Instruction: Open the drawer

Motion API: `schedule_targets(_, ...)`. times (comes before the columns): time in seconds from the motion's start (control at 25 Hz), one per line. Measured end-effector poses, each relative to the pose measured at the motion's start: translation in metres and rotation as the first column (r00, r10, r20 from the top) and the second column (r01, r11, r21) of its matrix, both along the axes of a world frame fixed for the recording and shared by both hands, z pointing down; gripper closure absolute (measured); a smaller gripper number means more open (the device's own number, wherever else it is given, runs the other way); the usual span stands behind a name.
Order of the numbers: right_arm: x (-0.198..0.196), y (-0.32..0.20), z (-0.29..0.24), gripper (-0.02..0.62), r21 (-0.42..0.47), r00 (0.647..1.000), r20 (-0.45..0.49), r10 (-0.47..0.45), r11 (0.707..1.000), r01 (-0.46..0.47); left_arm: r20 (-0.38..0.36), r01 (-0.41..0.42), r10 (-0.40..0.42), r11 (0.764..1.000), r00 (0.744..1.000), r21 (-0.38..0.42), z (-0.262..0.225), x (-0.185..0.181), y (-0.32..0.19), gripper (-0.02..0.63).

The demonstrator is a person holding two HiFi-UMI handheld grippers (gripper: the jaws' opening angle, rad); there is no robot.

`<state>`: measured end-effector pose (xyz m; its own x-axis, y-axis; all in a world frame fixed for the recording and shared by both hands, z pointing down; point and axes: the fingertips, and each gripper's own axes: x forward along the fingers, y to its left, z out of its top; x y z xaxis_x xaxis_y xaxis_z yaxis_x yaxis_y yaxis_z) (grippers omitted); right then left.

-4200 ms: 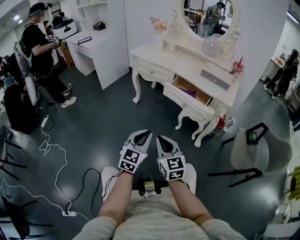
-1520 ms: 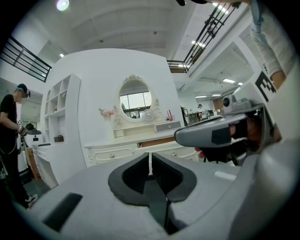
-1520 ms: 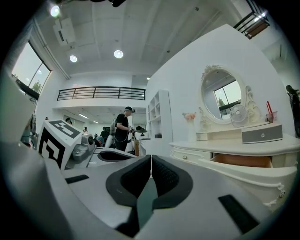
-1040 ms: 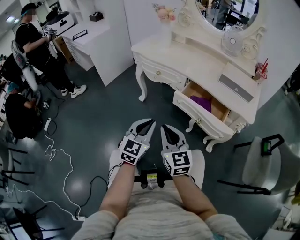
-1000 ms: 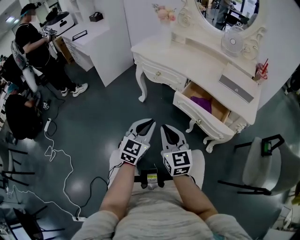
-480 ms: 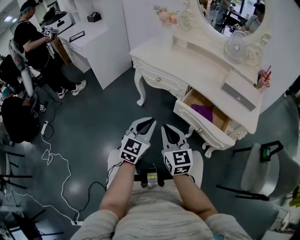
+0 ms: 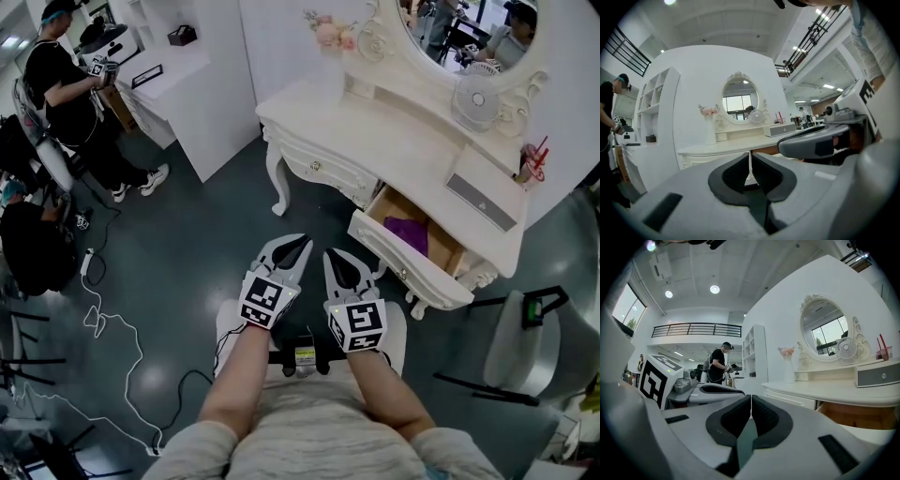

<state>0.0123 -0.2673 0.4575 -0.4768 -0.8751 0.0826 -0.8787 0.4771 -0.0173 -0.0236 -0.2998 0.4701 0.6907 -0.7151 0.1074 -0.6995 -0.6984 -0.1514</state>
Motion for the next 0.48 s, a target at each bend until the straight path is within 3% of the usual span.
schedule_targets(0.32, 0.001, -0.007, -0.003, 0.585, 0.006, 1.000, 0.023, -0.002, 1.000, 0.001, -0.059, 0.012, -0.013, 1.000, 0.998, -0.009, -0.009, -0.004, -0.009, 0.575)
schedule_targets(0.48, 0.004, -0.008, -0.003, 0.584, 0.006, 0.999, 0.035, 0.000, 1.000, -0.001, -0.074, 0.025, -0.029, 0.998, 0.997, -0.052, -0.007, -0.008, -0.018, 0.574)
